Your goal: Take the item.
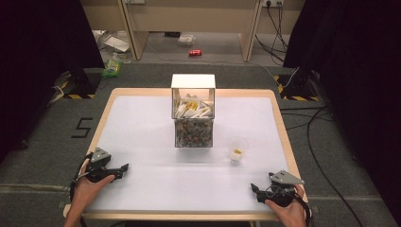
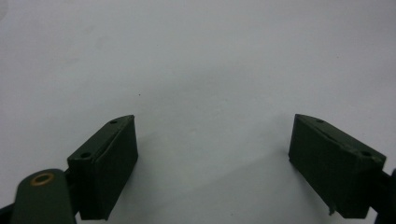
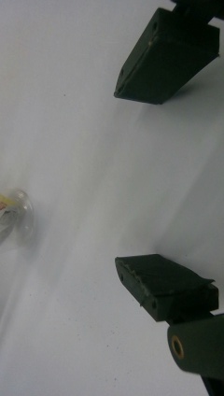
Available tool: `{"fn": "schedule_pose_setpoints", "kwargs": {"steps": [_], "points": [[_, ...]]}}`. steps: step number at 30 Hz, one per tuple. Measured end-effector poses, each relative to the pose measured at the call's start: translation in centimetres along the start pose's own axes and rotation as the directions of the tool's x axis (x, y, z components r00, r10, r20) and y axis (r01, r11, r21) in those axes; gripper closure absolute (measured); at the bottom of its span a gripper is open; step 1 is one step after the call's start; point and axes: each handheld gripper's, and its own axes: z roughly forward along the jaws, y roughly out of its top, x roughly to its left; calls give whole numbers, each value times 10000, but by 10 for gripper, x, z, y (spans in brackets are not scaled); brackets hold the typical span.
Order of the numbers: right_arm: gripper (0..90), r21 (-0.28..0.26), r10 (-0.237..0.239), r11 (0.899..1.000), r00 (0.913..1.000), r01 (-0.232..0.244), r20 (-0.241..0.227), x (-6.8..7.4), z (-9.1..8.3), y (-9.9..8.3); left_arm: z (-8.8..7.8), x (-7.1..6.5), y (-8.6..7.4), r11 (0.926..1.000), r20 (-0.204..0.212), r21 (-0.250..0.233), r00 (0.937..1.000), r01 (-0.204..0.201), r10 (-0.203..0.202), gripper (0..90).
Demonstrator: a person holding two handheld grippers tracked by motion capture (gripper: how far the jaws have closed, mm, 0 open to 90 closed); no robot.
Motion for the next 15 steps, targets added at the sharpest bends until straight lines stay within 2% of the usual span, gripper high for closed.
{"fn": "schedule_pose_setpoints", "kwargs": {"steps": [7,15], "points": [[155,-265,-24,9996,10000,24,29,0,0,-3,0,0,0,10000,-2,-1,10000,-2,2,147],[155,-304,7,9995,10000,-6,25,0,0,-4,0,0,0,10000,-4,0,10000,-2,2,147]]}}
